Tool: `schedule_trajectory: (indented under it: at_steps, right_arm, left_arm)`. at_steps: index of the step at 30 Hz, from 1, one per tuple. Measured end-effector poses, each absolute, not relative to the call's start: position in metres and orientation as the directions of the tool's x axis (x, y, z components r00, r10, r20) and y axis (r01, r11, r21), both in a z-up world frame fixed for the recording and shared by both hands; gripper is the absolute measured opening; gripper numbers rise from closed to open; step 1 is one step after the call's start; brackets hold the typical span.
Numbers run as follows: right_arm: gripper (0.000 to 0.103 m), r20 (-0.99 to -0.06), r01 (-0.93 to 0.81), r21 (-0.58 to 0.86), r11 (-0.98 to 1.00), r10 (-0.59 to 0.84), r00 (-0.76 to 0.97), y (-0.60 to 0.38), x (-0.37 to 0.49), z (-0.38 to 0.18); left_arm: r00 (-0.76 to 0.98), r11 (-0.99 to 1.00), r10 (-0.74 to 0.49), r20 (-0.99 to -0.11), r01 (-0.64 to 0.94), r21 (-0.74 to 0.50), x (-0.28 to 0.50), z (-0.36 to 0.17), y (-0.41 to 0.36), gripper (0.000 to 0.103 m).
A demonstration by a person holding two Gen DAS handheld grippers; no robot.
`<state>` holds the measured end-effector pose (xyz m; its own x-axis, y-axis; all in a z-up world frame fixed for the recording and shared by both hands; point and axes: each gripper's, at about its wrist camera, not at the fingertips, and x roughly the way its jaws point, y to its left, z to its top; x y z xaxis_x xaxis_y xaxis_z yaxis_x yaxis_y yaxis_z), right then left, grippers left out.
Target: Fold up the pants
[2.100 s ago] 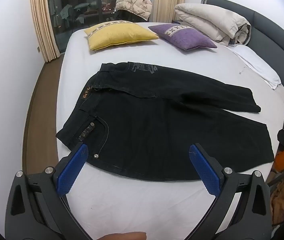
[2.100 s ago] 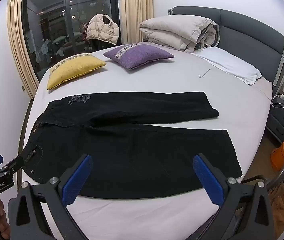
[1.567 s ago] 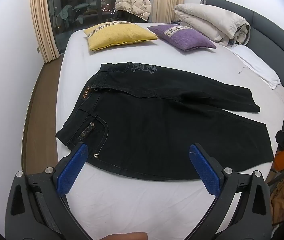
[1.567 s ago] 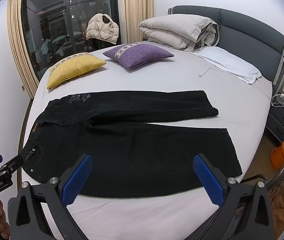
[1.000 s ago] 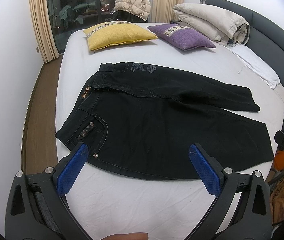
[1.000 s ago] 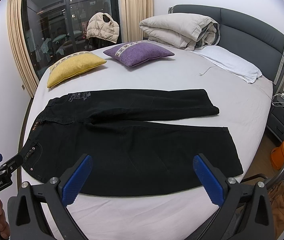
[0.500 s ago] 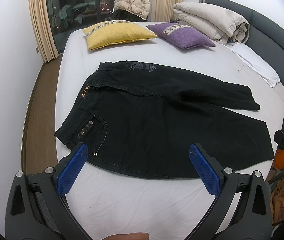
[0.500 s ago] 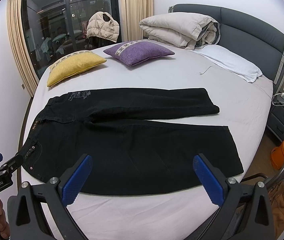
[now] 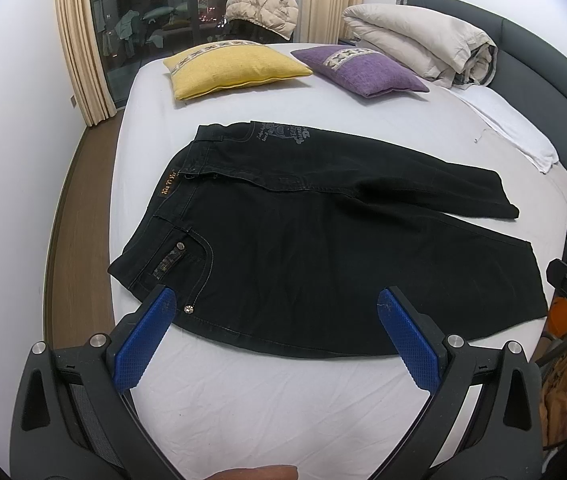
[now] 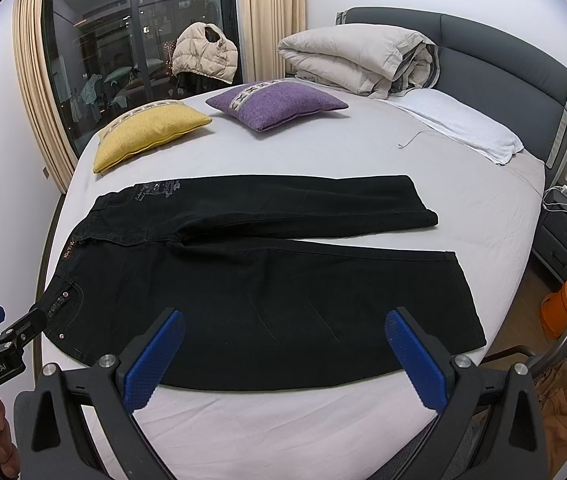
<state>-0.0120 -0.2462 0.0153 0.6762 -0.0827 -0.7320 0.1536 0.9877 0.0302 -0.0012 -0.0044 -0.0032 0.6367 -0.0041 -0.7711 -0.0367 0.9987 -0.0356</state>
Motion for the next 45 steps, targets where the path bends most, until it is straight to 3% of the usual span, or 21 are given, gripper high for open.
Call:
schedule_trajectory:
  at_steps: [26, 32, 36, 41, 45]
  right_arm:
    - [0.103, -0.736, 0.154, 0.031, 0.988, -0.082, 0.672, -0.247, -0.014, 0.009]
    - [0.103, -0.742, 0.117, 0.057, 0.991, -0.037, 0.669, -0.251, -0.007, 0.000]
    - [0.103, -0.740, 0.057, 0.092, 0.994, 0.029, 0.672, -0.264, 0.014, -0.004]
    - [0.103, -0.737, -0.059, 0.130, 0.990, 0.136, 0.663, -0.276, 0.061, -0.007]
    - [0.101, -0.740, -0.191, 0.114, 0.975, 0.212, 0.638, -0.278, 0.113, -0.016]
  left_arm:
    - [0.636, 0.999, -0.003, -0.772, -0.034, -0.032, -0.001, -0.005, -0.005, 0.103]
    - [0.659, 0.999, -0.041, -0.751, 0.038, -0.021, 0.010, -0.007, -0.002, 0.103]
    - [0.681, 0.994, -0.077, -0.729, 0.114, 0.001, 0.049, -0.004, 0.012, 0.103]
    - [0.607, 0.952, -0.248, -0.755, 0.298, -0.073, 0.149, -0.006, 0.032, 0.103]
    - [0.569, 0.928, -0.168, -0.805, 0.367, 0.065, 0.238, -0.019, 0.034, 0.103]
